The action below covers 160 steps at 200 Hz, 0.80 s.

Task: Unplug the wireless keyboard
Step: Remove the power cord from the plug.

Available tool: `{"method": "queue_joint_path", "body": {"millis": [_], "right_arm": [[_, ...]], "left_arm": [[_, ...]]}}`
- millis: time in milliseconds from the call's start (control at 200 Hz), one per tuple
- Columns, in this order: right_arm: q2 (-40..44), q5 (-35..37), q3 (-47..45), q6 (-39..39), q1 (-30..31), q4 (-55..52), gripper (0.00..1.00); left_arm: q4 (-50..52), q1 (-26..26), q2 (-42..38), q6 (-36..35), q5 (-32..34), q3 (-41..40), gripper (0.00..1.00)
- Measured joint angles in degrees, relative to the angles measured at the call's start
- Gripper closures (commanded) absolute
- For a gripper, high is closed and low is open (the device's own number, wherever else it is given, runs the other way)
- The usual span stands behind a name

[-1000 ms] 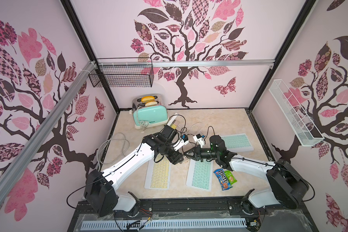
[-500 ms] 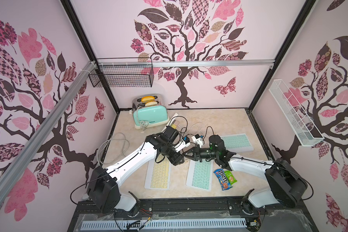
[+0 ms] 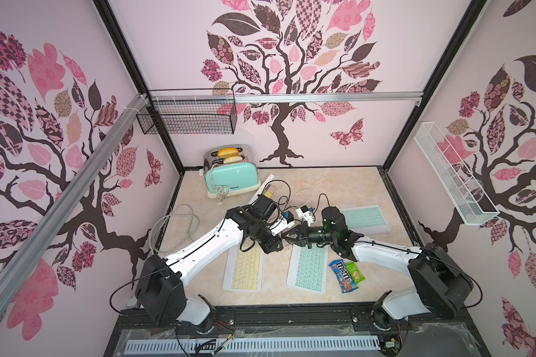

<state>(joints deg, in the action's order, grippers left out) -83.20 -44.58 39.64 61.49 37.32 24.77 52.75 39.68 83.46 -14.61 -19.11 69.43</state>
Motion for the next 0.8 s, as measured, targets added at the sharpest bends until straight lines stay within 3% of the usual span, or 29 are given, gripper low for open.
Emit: {"method": "queue_joint_path", "body": {"millis": [170, 800], "right_arm": [[0.0, 0.46, -0.04, 0.72, 0.68, 1.51, 0.69], [-0.59, 7.45, -3.21, 4.96, 2.25, 7.82, 1.0]], "left_arm": [[0.04, -0.28, 0.0, 0.68, 1.07, -0.09, 1.0], [-0.15, -0.26, 0.13, 2.45, 3.89, -0.11, 1.0]]}}
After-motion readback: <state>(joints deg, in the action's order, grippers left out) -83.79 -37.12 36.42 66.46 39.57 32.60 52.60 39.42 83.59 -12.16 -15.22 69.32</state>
